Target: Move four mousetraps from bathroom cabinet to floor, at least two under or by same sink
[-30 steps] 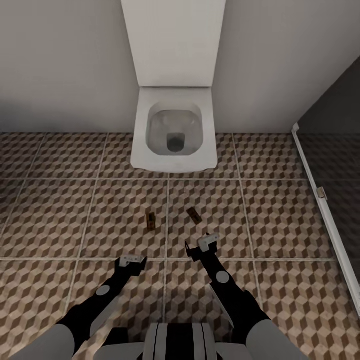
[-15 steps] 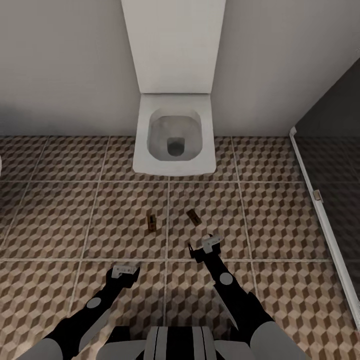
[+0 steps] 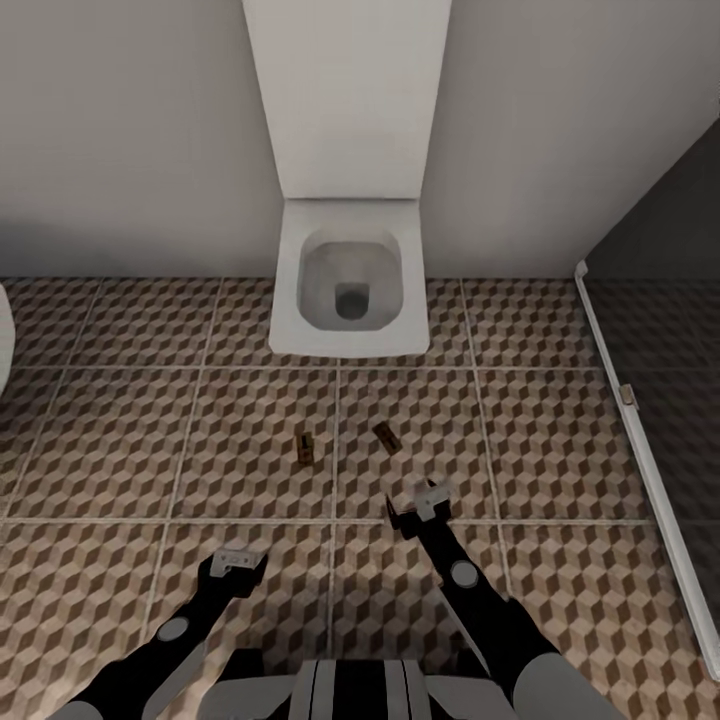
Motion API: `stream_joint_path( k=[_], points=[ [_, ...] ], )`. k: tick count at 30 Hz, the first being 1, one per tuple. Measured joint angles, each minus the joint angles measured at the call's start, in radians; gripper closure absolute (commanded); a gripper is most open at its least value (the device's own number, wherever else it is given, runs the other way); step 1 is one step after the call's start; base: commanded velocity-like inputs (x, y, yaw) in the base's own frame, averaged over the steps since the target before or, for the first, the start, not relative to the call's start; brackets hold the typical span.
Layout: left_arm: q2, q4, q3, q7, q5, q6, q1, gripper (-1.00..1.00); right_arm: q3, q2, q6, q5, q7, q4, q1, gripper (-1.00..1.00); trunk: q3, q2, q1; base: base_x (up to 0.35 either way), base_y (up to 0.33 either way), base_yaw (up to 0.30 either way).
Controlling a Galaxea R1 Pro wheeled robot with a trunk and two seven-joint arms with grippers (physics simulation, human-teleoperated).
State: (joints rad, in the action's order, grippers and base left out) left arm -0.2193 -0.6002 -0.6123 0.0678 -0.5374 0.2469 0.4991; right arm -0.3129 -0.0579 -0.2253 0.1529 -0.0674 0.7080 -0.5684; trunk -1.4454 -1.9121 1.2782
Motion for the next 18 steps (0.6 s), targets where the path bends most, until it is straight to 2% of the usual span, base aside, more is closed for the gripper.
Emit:
stream_joint_path(
  k=[12,18],
  points=[
    [0.002,0.121,0.0,-0.002,-0.005,0.09,-0.013,-1.0,0.006,0.01,-0.13,0.001,0.0,-0.224,0.004,-1.0,0.038,0.084,-0.046,0.0,0.0,0.0],
    [0.006,0.176,0.0,-0.003,-0.005,0.116,-0.017,-1.0,0.007,0.042,-0.182,-0.003,0.0,-0.274,0.004,-1.0,0.056,0.126,-0.069,0.0,0.0,0.0]
  ],
)
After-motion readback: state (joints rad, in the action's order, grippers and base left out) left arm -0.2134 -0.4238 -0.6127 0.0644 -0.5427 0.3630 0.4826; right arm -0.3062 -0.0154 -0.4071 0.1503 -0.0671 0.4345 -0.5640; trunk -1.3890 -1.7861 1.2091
